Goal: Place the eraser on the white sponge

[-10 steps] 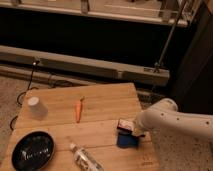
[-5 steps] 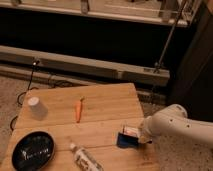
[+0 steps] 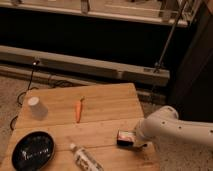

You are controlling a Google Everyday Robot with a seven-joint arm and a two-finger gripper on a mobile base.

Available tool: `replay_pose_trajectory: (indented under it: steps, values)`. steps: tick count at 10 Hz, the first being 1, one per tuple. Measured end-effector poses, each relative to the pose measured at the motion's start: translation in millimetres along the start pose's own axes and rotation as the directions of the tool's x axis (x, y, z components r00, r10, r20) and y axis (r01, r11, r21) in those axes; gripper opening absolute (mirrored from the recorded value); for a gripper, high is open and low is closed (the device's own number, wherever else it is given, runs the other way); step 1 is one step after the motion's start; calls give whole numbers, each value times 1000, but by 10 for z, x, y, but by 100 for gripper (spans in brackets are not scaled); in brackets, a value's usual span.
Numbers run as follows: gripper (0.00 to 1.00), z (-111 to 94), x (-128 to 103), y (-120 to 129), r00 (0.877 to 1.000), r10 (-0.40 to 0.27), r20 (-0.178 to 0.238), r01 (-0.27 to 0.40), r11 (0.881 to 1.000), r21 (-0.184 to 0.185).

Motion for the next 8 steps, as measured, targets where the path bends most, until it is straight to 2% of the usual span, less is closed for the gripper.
replay_pose_trajectory:
  steps: [3, 7, 8]
  values:
    - [30, 103, -127, 13, 1000, -22, -6, 22, 1000, -17]
    - [70, 228, -51, -1, 998, -25, -54, 24, 999, -26]
    - [77, 247, -39, -12, 998, -25, -63, 23, 999, -24]
